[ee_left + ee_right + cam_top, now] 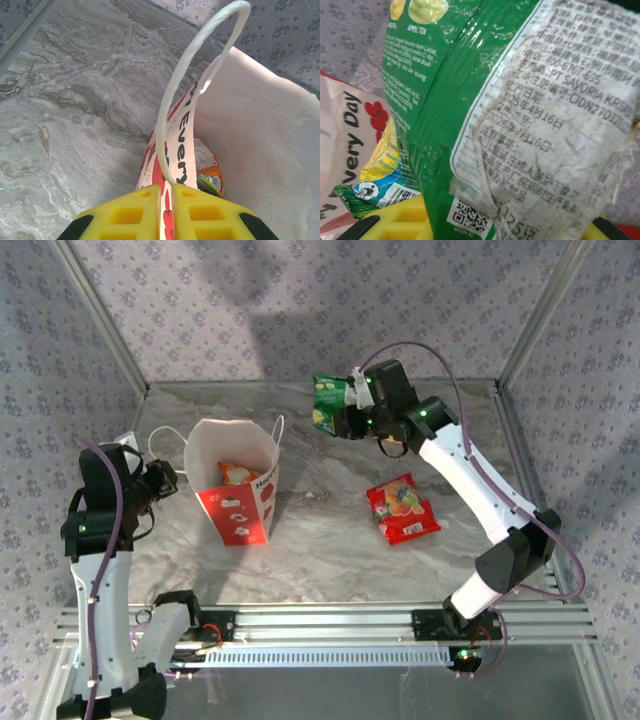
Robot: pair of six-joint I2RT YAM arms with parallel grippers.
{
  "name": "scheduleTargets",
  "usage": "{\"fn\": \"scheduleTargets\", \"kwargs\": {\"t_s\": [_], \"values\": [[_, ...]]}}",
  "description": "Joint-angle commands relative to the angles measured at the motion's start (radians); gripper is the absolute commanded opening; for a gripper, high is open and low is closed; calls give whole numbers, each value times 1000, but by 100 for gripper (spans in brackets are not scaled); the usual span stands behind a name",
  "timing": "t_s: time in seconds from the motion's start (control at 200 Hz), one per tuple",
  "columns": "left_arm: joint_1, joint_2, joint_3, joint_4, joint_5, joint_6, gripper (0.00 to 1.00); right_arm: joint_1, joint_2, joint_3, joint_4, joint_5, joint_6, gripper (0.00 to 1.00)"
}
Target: Place the snacks into the paper bag
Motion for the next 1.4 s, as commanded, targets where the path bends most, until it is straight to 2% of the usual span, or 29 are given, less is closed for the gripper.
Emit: {"fn": "scheduleTargets", "kwargs": {"t_s": [0.0, 0.385, 0.525, 0.885, 1.399], "values": [[5, -8, 19, -4, 4, -5, 14, 18, -54, 68, 9, 10, -31, 33], [6, -3, 19, 18, 24, -9, 14, 54, -64, 174, 25, 39, -76, 33], [6, -6, 36, 41, 70, -12, 25, 65, -63, 195, 30, 50, -80, 33], [5, 53, 99, 78, 51, -14, 34, 101, -70, 230, 35, 74, -98, 33], [5, 14, 174, 30, 9, 5, 38, 127, -76, 238, 43, 94, -110, 31]]}}
